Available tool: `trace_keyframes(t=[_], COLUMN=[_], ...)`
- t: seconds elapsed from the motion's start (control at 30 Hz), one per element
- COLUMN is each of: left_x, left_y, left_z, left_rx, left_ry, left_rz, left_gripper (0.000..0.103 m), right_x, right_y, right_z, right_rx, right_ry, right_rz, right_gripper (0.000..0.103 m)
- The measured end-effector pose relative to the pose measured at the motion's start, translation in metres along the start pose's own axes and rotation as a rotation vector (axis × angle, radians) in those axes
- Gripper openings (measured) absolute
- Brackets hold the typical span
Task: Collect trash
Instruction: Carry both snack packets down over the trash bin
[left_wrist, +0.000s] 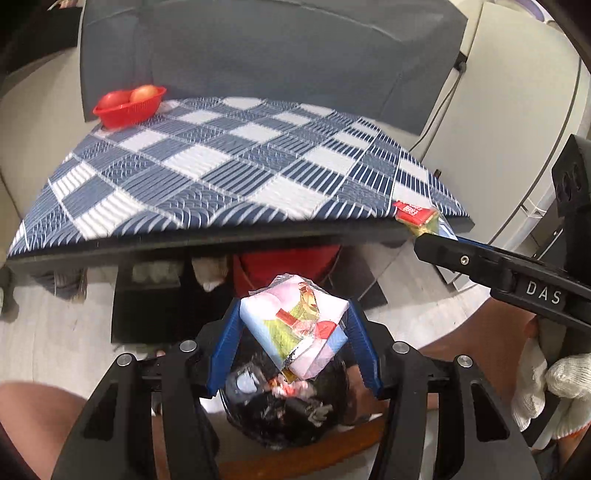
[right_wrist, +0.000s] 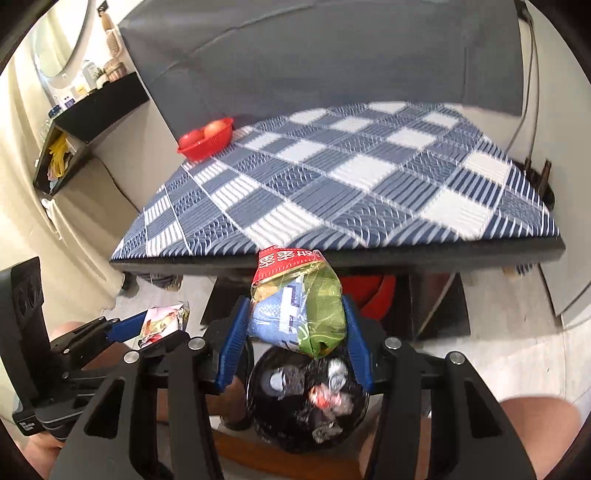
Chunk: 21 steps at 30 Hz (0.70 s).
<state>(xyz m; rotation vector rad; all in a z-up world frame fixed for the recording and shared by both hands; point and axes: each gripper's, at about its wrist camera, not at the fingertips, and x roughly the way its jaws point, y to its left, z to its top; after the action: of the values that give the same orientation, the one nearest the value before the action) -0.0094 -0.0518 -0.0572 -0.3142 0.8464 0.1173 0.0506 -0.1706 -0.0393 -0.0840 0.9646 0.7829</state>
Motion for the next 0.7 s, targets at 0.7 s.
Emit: trace_keyframes(t=[0.7], left_x=[0.053], left_y=[0.002], left_z=[-0.029], left_rx=[-0.028], left_ry=[0.279], left_rz=[-0.001], left_gripper=[0.054], right_x=[0.059], right_y=[-0.02], right_z=[-0.024], right_rx=[0.081], right_ry=[0.297], right_rz=[-0.066], right_gripper=[0.05])
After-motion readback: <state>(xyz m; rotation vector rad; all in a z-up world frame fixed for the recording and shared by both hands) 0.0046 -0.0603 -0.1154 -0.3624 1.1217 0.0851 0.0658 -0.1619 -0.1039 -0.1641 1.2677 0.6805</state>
